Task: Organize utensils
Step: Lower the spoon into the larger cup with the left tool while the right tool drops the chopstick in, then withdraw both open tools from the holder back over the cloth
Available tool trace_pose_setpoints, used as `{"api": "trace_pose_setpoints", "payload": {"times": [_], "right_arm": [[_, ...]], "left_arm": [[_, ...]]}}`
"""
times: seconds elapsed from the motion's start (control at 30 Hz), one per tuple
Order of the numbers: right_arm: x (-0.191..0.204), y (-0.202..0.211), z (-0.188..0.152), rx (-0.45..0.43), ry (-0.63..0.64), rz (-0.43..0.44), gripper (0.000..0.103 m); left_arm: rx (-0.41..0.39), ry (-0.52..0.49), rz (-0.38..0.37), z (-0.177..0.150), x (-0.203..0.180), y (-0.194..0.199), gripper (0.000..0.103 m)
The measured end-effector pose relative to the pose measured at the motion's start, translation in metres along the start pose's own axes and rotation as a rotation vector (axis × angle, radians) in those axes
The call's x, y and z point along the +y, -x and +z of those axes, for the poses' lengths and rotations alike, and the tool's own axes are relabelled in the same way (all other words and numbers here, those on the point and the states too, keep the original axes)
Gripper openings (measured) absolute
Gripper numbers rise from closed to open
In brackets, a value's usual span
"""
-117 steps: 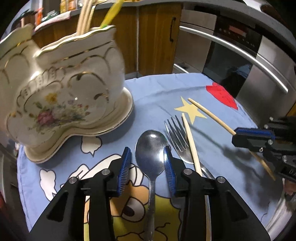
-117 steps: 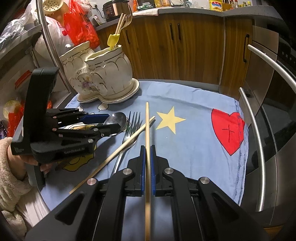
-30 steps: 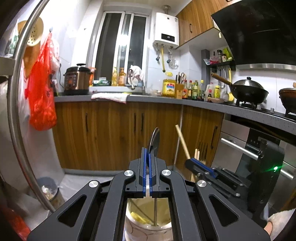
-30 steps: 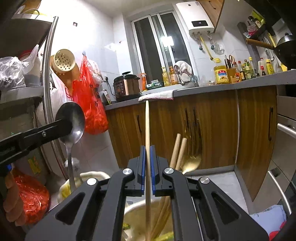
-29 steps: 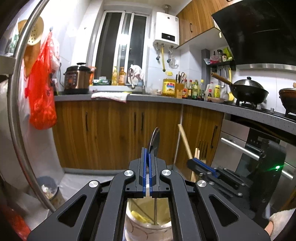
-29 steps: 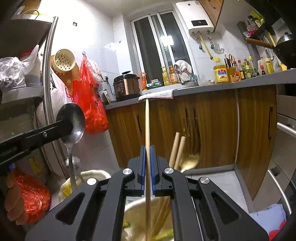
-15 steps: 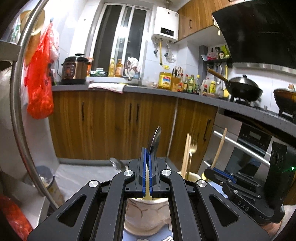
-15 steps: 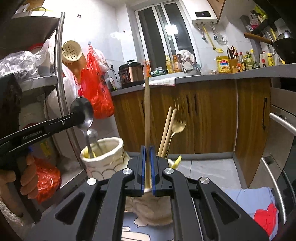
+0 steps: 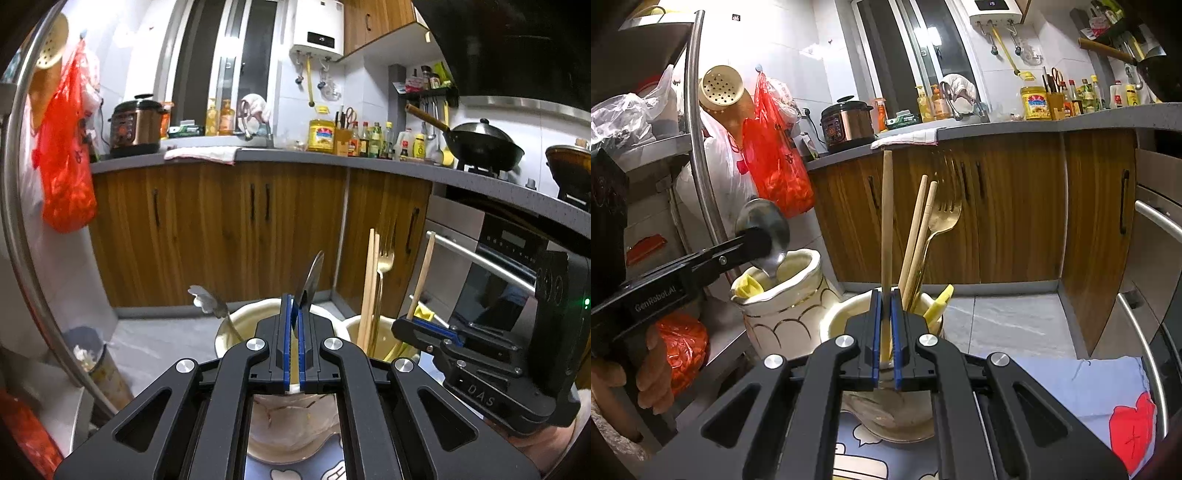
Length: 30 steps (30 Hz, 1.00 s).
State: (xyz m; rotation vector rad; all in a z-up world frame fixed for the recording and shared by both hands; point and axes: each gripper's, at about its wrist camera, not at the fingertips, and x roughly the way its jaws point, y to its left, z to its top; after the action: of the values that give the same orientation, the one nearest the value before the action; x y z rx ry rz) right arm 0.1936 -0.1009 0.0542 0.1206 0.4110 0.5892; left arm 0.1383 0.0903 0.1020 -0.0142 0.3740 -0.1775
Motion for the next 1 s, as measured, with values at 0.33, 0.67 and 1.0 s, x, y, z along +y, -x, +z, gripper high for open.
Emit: {"api": "trace_pose_setpoints", "payload": {"times": [0.33, 0.67, 1.0], "right_arm": [[-0.003, 0.001, 0.002, 0.01, -0.033, 0.01, 0.029], [-0.009, 0.01, 0.008, -0.013, -0.066, 0.003, 0.042], [-0.013, 0.053, 0.024, 0.021, -0.064, -0.052, 0.083]], "left_arm": [[0.008, 0.012, 0.006, 0.0, 0.0, -0.002, 0.022], [0.007, 0.012, 0.02, -0.001, 0.002, -0.001, 0.03], [0.018, -0.028, 0.044, 0.01, -0.02, 0.037, 0.074]]}}
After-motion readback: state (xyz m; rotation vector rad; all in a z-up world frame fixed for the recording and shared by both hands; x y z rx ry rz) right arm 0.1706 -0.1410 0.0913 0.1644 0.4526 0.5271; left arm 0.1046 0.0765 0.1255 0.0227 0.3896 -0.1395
